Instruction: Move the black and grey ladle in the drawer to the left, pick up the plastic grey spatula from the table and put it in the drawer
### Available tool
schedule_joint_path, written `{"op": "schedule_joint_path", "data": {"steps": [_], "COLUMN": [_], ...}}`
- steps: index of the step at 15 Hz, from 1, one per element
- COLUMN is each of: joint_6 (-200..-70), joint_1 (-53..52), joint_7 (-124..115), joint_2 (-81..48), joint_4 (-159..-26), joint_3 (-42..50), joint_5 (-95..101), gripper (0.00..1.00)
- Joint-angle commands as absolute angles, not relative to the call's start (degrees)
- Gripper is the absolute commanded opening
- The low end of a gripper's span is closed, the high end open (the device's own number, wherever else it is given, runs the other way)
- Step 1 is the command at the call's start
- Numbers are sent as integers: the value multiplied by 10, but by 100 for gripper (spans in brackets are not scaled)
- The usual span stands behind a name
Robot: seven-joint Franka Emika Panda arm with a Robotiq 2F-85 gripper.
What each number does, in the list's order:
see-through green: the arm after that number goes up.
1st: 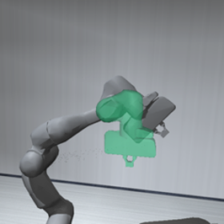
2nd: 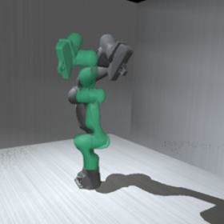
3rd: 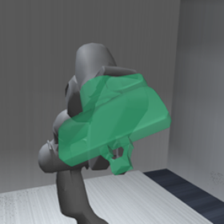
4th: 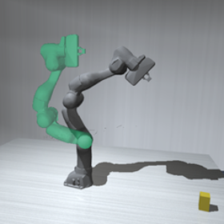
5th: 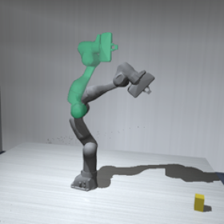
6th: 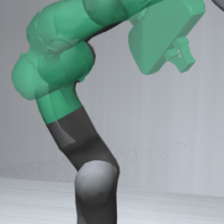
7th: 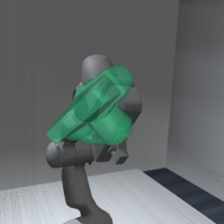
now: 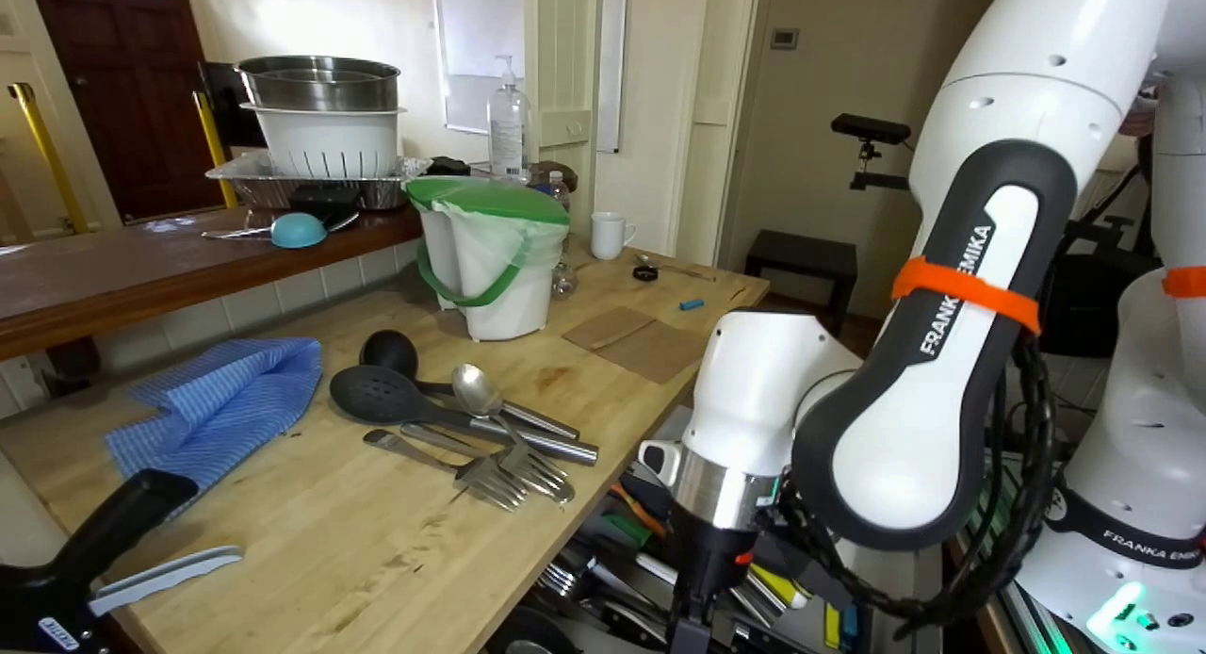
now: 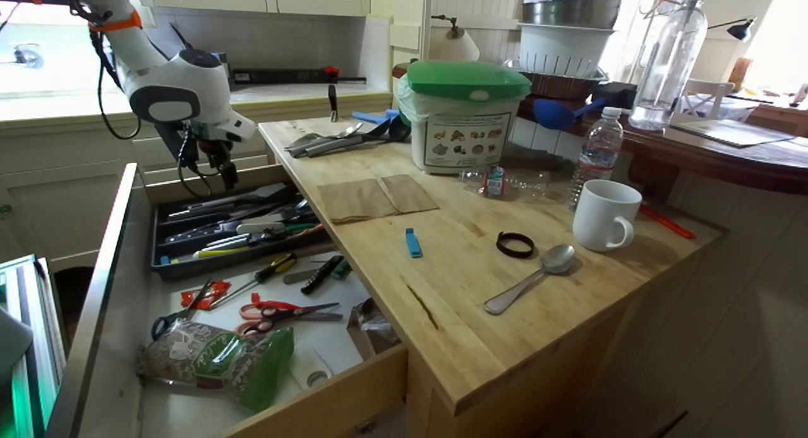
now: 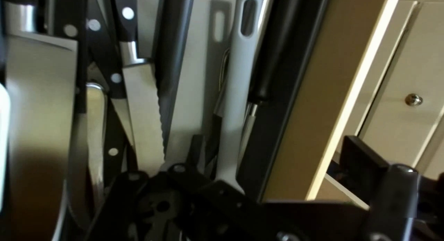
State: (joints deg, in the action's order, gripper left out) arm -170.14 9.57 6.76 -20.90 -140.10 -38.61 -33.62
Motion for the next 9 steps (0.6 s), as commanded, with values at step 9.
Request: {"op": "schedule_joint_path", "data": {"steps": [9], "joint_6": [-1439], "joint_1": [206], "joint_7": [272], "joint_2": [158], "joint_4": [-1500], "joint_3": [-329], "joint_5": [-467], "gripper": [100]}}
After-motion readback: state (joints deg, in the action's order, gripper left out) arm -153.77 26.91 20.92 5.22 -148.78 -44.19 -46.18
